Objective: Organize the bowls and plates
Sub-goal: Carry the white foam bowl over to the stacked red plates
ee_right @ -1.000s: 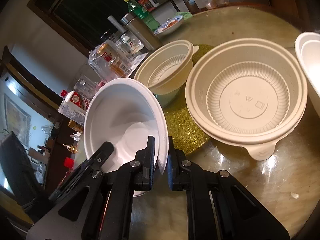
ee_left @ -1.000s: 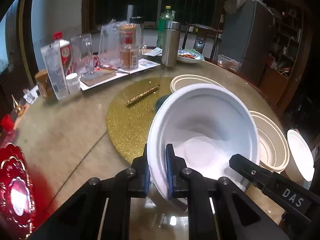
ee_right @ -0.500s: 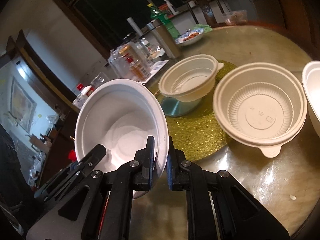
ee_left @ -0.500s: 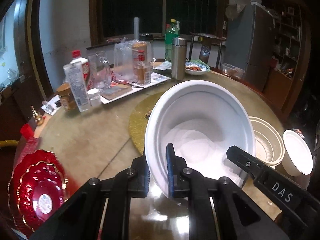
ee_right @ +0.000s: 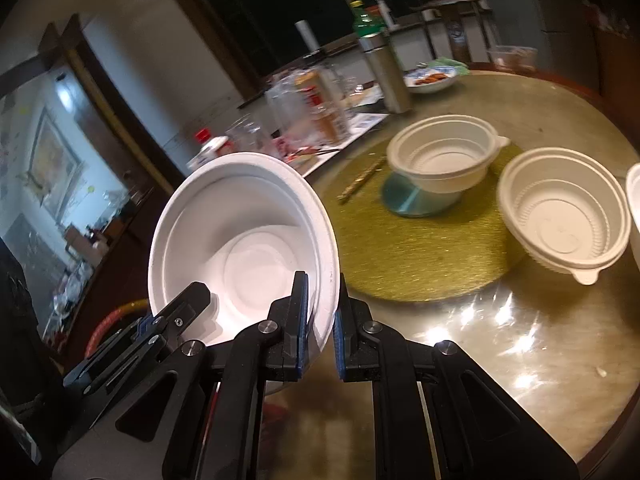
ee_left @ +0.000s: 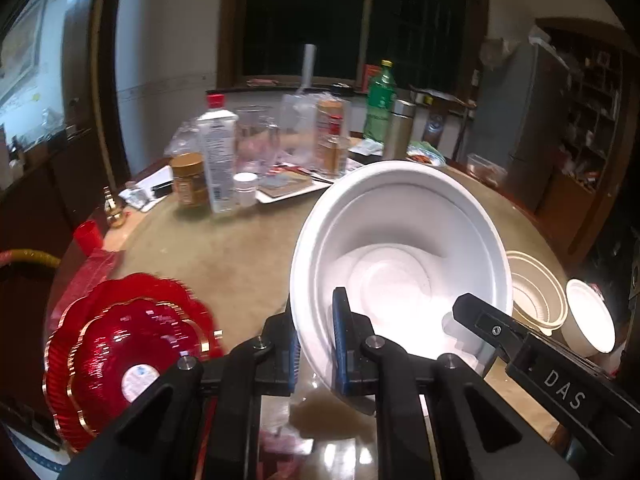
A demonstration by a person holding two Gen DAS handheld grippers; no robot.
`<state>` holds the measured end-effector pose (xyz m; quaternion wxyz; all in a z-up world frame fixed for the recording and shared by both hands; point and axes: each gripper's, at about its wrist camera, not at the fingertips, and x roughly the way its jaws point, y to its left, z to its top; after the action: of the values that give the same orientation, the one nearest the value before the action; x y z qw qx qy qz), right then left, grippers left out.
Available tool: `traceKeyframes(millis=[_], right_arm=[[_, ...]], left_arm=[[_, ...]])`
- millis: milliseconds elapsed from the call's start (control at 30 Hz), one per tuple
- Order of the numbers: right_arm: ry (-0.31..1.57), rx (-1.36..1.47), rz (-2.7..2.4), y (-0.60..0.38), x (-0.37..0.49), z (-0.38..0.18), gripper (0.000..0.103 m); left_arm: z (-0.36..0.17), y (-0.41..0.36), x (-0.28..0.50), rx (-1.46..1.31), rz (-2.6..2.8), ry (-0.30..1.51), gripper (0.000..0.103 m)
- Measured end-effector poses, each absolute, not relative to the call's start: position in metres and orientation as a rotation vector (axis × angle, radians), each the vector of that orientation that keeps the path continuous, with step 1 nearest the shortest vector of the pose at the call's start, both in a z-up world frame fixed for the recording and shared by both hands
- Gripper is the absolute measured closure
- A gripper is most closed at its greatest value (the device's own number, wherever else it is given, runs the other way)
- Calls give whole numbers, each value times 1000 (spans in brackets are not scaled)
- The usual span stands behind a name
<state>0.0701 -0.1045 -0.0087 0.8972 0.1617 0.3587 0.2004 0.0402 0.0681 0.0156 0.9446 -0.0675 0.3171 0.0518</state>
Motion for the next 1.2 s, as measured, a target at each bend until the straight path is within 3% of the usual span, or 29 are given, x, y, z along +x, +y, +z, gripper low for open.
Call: traceKeyframes(millis=[767,1200], right_arm=[[845,147,667,49,34,-19,92],[945,109,674,77,43,-45,92]], left_arm=[[1,199,-30,-294,358,668,90],[-22,212,-28,-299,394,742,89]])
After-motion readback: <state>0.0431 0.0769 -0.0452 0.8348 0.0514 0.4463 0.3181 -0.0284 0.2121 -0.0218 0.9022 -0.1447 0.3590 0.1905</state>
